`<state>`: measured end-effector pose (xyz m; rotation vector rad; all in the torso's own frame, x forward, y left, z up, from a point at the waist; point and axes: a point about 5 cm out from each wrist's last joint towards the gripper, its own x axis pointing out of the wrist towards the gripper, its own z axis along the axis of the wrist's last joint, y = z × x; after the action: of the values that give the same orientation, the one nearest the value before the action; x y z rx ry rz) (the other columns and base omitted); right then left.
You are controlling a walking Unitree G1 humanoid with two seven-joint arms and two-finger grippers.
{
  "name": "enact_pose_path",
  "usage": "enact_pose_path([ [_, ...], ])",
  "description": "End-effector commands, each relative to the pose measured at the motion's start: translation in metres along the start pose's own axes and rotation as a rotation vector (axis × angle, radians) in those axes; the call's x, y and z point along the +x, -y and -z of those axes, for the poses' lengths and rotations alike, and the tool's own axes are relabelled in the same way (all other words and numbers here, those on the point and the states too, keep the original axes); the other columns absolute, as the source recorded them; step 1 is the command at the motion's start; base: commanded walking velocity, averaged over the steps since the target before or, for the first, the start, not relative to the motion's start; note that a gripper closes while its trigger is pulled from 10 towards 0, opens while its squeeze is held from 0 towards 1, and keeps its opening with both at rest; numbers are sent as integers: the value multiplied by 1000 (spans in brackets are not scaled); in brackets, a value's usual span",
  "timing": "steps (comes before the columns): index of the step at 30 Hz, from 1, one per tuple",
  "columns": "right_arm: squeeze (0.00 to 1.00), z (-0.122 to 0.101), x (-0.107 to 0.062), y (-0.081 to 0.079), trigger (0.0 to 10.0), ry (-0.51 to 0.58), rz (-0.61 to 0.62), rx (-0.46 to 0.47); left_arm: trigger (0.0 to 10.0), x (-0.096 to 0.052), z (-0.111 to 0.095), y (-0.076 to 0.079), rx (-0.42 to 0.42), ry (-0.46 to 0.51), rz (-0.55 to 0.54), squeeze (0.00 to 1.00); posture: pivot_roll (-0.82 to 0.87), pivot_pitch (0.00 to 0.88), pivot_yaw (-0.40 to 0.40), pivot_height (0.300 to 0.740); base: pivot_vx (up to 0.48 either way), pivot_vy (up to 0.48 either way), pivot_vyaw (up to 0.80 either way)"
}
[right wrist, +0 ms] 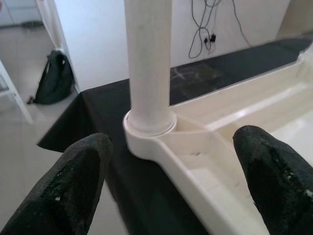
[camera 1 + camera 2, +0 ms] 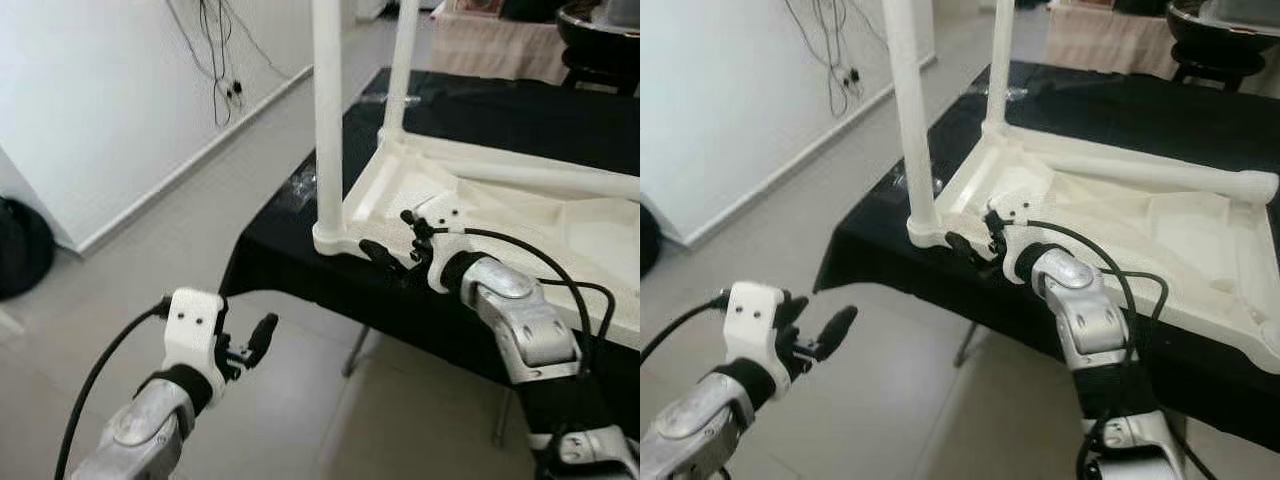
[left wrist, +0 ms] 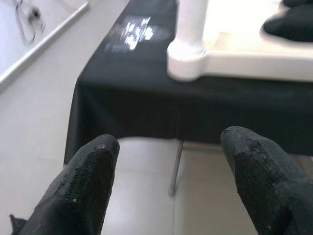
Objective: Building children table
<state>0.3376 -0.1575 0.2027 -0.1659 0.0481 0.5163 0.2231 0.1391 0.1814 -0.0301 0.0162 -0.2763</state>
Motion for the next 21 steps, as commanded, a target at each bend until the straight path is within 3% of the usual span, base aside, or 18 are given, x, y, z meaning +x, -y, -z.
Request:
enact_pose_path([
  [1,0,23,-15,0,10000,-43,43,107,10000,-1,1,-4,-1,19,-50,0,-39,167,-4,740,0,0,-800],
  [5,0,33,-20,-5,10000,-64,31,119,10000,-1,2,-4,-3,23,-51,0,-48,157,5,740,0,0,-800],
  [10,0,44,-33,-14,10000,-26,40,231,10000,5,2,-8,-6,46,-31,0,-61,143,20,740,0,0,-800],
  [14,0,45,-36,-24,10000,66,81,335,10000,15,4,-10,-12,56,-10,0,-75,130,31,740,0,0,-800],
  [18,0,45,-36,-25,10000,88,99,371,10000,17,4,-11,-15,64,-9,0,-76,126,31,740,0,0,-800],
  [21,0,36,-35,-29,10000,202,51,409,10000,25,3,-13,-25,96,-12,0,-56,103,22,740,0,0,0],
])
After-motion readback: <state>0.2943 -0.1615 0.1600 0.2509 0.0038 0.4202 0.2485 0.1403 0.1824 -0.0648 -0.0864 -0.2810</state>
